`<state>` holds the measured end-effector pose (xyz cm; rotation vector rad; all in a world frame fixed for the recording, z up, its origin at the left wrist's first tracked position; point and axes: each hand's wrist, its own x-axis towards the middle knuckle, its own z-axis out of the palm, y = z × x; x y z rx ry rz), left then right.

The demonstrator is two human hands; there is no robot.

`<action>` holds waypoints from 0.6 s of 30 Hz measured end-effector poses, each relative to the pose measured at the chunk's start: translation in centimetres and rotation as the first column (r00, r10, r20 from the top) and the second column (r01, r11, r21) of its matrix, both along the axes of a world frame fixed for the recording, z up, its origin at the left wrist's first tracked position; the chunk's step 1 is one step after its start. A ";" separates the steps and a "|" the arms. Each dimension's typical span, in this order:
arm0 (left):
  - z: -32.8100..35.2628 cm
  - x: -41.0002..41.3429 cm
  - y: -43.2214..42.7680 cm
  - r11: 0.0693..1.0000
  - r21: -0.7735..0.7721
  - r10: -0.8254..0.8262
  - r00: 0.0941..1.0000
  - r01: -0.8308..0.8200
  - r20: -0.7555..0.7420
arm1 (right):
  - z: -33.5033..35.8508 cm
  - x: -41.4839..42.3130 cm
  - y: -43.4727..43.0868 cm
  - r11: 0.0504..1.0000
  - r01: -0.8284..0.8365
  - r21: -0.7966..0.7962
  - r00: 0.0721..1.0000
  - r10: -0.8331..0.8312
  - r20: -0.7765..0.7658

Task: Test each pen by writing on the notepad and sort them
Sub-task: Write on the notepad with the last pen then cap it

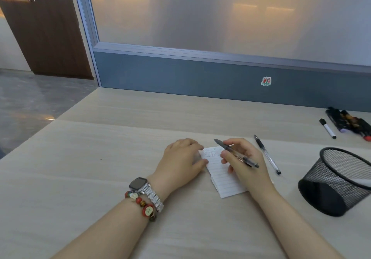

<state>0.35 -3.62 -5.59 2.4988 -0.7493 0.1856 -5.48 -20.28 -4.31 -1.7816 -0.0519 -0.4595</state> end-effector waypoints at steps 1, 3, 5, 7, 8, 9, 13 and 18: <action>0.3 -0.1 0.0 0.998 -0.059 0.012 1.000 -0.012 0.012 | -0.1 -0.1 0.0 1.000 -0.010 -0.010 1.000 0.010 0.010; 0.8 -0.3 -0.1 0.982 -0.190 0.024 1.000 -0.023 0.003 | -0.4 -0.1 0.0 0.999 -0.018 -0.027 1.000 0.018 0.016; 1.4 -0.9 -0.4 0.955 -0.295 0.027 0.999 -0.040 -0.046 | -0.6 -0.1 0.0 0.999 -0.002 -0.034 1.000 0.002 0.001; 1.9 -1.5 -1.0 0.926 -0.372 0.010 0.990 -0.061 -0.138 | -0.8 -0.1 0.1 0.996 -0.009 -0.094 1.000 0.011 0.013; 2.0 -1.8 -1.3 0.910 -0.410 -0.011 0.982 -0.069 -0.191 | -0.8 -0.2 0.2 0.989 -0.024 -0.144 0.999 0.029 0.037; 2.1 -2.0 -1.6 0.895 -0.439 -0.031 0.970 -0.081 -0.242 | -0.8 -0.4 0.3 0.979 -0.039 -0.198 0.996 0.053 0.070; 2.8 -2.3 -2.3 0.830 -0.522 -0.113 0.857 -0.196 -0.503 | -0.4 -0.7 0.5 0.959 -0.053 -0.280 0.976 0.109 0.189; 3.0 -2.2 -2.7 0.620 -0.661 -0.261 0.684 -0.422 -0.681 | -0.2 -1.2 0.5 0.948 -0.121 -0.293 0.976 0.168 0.139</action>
